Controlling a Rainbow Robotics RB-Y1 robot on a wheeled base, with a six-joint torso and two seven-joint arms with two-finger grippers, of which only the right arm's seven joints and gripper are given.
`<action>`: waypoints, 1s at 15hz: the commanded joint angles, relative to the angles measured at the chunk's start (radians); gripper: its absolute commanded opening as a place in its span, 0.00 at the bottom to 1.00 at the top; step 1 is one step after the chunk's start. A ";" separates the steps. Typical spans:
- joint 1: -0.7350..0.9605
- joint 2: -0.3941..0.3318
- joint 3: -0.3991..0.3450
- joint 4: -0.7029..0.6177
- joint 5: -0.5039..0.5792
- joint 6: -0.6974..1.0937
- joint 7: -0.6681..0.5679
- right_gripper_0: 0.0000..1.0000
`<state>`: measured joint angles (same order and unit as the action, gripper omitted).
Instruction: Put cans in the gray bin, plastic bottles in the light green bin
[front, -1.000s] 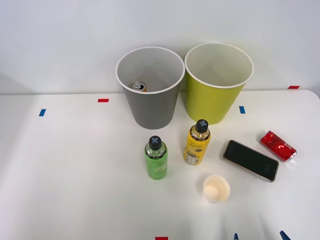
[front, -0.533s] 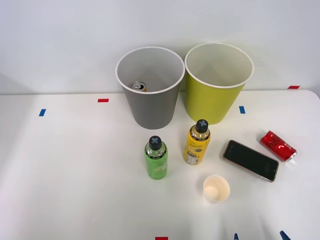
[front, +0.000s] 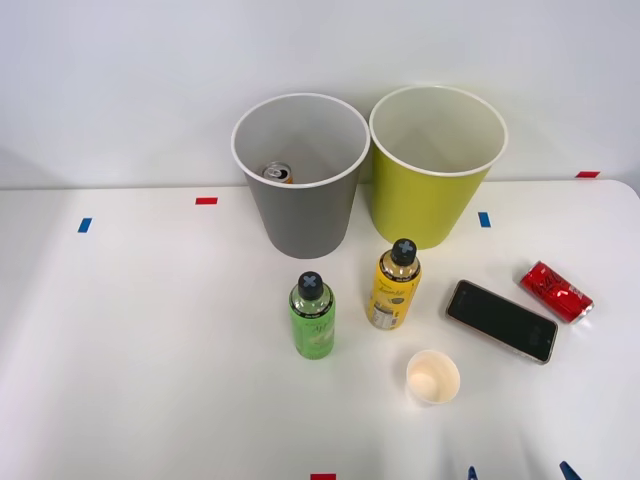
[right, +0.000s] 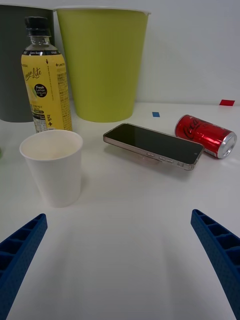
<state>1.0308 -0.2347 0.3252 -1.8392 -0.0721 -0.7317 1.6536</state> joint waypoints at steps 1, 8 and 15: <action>0.000 0.000 0.000 0.000 0.000 0.000 0.000 1.00; 0.000 0.000 0.000 0.000 0.000 0.000 0.000 1.00; 0.000 0.000 0.000 0.000 0.000 0.000 0.000 1.00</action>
<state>1.0308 -0.2347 0.3252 -1.8392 -0.0721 -0.7317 1.6536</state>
